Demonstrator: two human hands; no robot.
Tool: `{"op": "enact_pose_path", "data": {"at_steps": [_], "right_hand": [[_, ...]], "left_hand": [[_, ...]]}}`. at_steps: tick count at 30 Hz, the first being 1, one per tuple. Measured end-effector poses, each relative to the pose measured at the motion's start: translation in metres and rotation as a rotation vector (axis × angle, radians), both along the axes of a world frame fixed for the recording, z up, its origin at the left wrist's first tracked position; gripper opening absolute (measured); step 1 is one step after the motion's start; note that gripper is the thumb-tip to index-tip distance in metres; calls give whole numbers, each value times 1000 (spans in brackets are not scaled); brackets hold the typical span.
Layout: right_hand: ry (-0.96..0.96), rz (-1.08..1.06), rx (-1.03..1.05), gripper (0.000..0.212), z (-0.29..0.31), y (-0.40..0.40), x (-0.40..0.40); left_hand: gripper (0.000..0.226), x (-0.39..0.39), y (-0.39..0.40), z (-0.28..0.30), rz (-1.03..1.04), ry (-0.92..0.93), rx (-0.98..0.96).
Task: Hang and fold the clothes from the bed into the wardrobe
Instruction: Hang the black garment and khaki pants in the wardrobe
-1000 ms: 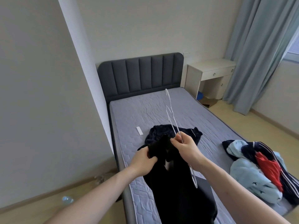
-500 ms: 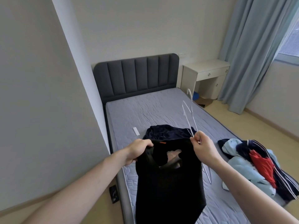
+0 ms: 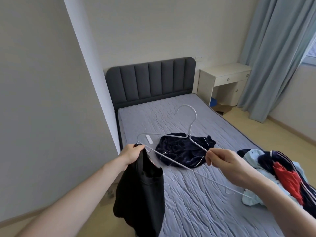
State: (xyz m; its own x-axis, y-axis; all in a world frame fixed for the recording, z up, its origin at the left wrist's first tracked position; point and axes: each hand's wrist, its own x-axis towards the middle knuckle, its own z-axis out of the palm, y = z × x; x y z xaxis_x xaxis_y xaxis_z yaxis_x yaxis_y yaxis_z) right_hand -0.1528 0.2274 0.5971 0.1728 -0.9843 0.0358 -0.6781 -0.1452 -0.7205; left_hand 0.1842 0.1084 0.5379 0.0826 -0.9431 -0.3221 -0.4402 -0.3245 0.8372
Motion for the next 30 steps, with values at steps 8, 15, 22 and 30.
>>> {"op": "enact_pose_path", "data": {"at_steps": [8, 15, 22, 30], "right_hand": [[6, 7, 3, 43, 11, 4, -4], [11, 35, 41, 43, 9, 2, 0], [42, 64, 42, 43, -5, 1, 27], [-26, -25, -35, 44, -12, -1, 43]], "left_hand": [[31, 27, -15, 9, 38, -5, -50], [38, 28, -16, 28, 0, -17, -94], [47, -7, 3, 62, -213, -24, -219], [47, -43, 29, 104, -407, 150, -281]]}}
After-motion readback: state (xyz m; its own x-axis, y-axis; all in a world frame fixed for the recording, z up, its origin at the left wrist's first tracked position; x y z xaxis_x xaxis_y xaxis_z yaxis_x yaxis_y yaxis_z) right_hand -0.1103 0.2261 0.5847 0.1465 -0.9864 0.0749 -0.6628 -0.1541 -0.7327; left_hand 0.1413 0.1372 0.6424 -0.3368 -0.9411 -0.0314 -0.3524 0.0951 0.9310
